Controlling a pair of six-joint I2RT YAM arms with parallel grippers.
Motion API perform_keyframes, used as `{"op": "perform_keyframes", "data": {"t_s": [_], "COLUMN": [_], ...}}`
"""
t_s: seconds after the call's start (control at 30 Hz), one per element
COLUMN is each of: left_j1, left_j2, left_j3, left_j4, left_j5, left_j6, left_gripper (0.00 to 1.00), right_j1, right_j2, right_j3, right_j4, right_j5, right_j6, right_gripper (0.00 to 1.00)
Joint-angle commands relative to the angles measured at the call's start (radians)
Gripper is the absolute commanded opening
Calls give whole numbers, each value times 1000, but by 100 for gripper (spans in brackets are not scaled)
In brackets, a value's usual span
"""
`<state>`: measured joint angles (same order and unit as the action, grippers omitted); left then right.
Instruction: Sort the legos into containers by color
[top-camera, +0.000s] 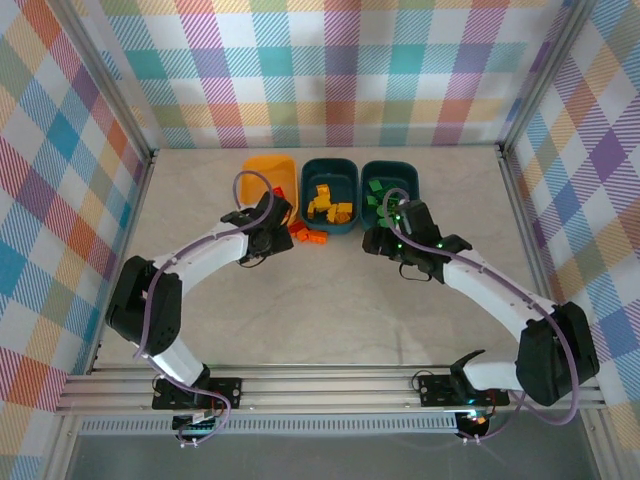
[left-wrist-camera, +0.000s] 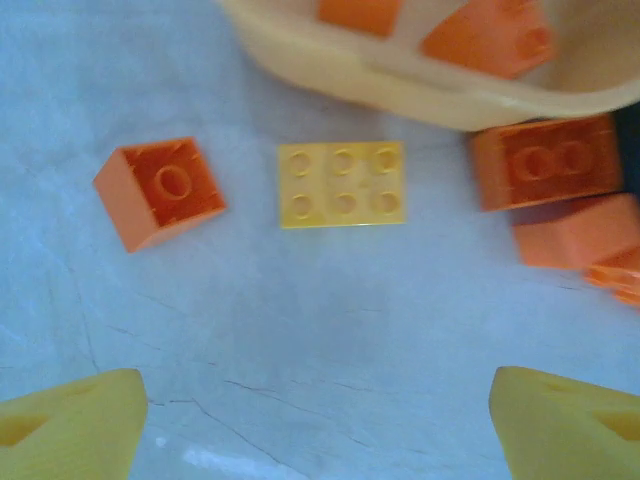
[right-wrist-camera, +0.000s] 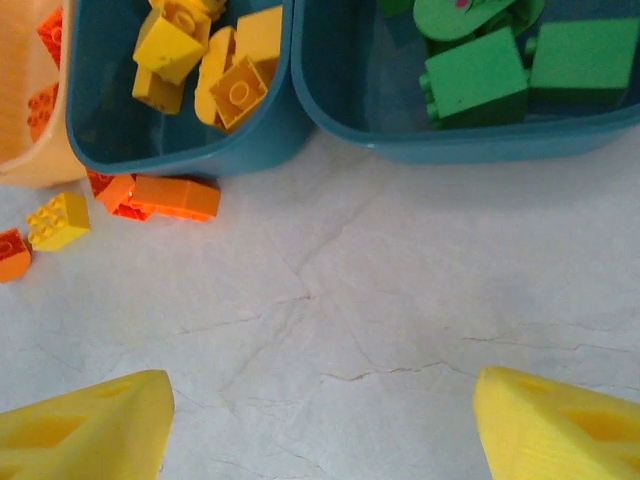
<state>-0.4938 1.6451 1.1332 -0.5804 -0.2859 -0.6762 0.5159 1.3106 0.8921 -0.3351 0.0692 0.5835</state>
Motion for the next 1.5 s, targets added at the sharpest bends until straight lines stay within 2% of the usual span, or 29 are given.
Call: {"op": "perform_keyframes", "data": {"t_s": [0.0,0.3,0.63,0.8,1.0,1.13,1.23,1.3,1.47], "left_j1": [19,55,70,81,65,-1,-39,-40,-42], "left_j2": [17,182,267,306,258,123,64,85,253], "left_j3": [-19,73,114,135,120,60,77,138,361], "left_j4": [123,163,134,143,126,129,146,135,69], "left_j5": [18,76,54,65,76,55,71,96,141], "left_j6": [-1,39,46,77,84,88,115,140,178], "left_gripper": [86,80,74,58,37,35,35,35,35], "right_j1": [18,23,23,24,24,24,24,24,23], "right_j2": [13,6,30,44,46,49,60,77,110], "right_j3": [38,24,41,62,71,68,64,62,35], "right_j4": [27,1,0,-6,-12,-6,2,6,34], "right_j5": [-13,-10,-21,-31,-21,-13,-8,-5,-19], "right_j6": [6,4,-2,-8,-25,-30,-35,-31,-17], "right_gripper": [78,78,78,78,78,78,78,78,78]}}
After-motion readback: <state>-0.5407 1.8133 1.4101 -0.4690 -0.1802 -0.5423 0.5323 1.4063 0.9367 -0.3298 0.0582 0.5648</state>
